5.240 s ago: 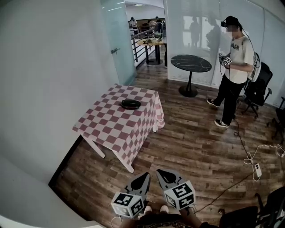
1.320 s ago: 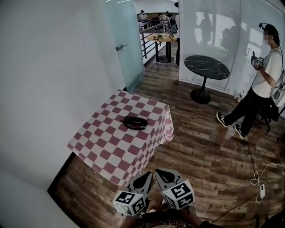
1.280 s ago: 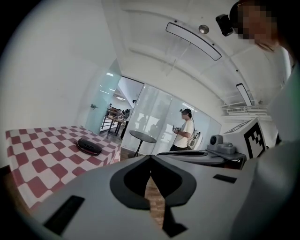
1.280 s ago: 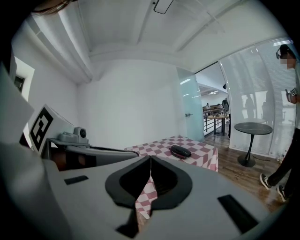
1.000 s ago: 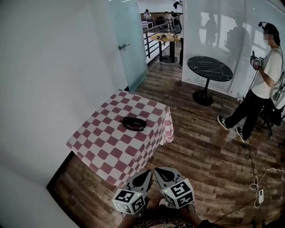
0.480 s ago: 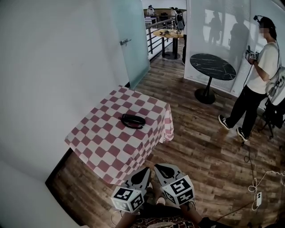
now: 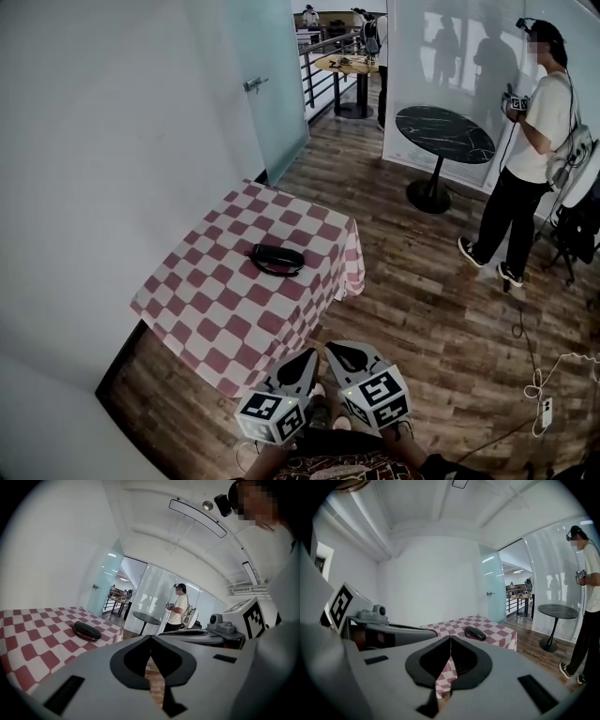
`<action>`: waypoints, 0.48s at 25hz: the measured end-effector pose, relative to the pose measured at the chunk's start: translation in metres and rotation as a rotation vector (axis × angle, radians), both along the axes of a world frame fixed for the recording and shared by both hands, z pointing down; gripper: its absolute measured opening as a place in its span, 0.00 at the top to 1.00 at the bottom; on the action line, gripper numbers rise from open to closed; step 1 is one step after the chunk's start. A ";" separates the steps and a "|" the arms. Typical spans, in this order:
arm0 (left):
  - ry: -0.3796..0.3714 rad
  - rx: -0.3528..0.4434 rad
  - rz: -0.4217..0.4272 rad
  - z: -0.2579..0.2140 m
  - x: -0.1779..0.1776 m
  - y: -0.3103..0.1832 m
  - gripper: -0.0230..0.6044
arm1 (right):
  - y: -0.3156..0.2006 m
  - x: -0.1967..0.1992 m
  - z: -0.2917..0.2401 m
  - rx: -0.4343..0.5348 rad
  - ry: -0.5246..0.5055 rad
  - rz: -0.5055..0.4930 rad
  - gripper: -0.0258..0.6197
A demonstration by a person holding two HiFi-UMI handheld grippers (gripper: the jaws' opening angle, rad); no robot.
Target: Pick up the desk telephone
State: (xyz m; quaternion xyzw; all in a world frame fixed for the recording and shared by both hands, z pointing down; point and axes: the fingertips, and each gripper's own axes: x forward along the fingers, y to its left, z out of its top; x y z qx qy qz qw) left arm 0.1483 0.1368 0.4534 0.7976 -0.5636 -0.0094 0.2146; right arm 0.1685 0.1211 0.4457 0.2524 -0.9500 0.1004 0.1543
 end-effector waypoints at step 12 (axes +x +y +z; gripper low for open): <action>0.025 -0.014 0.022 0.007 -0.042 -0.059 0.95 | -0.057 -0.040 0.004 -0.014 0.011 0.011 0.93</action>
